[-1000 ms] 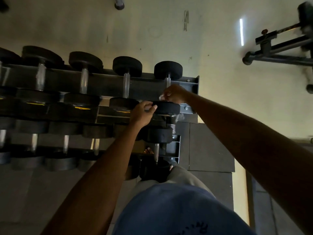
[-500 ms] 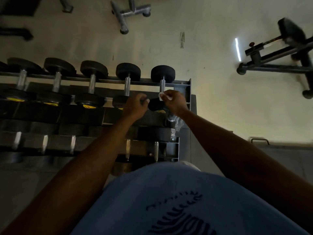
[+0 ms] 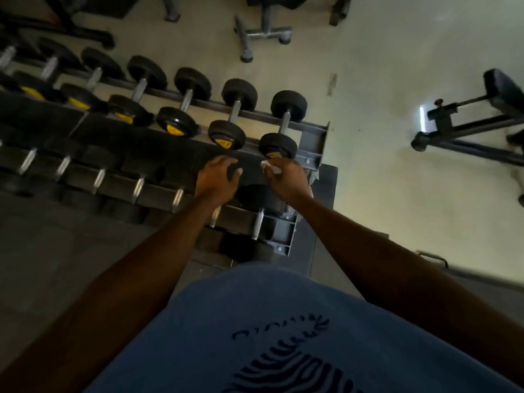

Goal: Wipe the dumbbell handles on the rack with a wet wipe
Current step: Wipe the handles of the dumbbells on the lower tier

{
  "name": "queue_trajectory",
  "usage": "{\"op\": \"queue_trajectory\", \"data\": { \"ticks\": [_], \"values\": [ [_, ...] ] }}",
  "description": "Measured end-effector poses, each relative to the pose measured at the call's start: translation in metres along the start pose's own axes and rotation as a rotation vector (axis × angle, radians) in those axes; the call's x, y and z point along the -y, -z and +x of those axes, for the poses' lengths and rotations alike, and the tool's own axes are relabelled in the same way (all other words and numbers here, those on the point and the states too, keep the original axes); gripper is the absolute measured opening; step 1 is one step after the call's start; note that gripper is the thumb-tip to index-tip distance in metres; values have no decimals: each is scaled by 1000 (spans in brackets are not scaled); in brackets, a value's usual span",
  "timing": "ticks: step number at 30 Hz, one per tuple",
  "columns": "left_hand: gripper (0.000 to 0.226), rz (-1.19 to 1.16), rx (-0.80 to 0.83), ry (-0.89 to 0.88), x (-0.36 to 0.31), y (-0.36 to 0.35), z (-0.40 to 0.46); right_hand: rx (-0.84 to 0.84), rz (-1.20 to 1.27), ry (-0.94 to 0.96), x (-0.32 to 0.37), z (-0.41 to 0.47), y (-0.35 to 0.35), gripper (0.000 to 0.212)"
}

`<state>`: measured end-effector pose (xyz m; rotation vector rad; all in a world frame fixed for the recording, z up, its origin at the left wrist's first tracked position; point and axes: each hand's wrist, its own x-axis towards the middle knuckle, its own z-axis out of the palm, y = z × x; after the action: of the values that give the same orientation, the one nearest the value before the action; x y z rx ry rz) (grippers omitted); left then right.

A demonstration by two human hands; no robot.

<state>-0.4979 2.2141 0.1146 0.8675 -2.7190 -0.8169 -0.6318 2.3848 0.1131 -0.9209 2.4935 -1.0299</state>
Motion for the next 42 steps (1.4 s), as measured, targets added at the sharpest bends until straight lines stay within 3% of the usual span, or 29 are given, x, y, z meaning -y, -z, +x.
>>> {"op": "queue_trajectory", "data": {
  "ticks": [8,13,18,21,27,34,42],
  "values": [
    [32,-40,-109,224,60,27,-162,64,-56,102,38,-95,-62,33],
    [51,-46,-221,423,128,55,-241,231,1,192,91,-141,-123,31],
    [42,56,-269,456,203,97,-307,289,-31,294,161,-171,-206,38],
    [50,92,-298,514,258,130,-349,331,-33,360,215,-189,-263,33],
    [50,51,-316,714,366,208,-428,399,21,381,326,-226,-389,34],
    [48,18,-349,816,492,298,-462,468,66,356,440,-227,-501,31],
    [43,21,-392,839,647,397,-408,536,107,395,568,-148,-634,28]
  ]
}}
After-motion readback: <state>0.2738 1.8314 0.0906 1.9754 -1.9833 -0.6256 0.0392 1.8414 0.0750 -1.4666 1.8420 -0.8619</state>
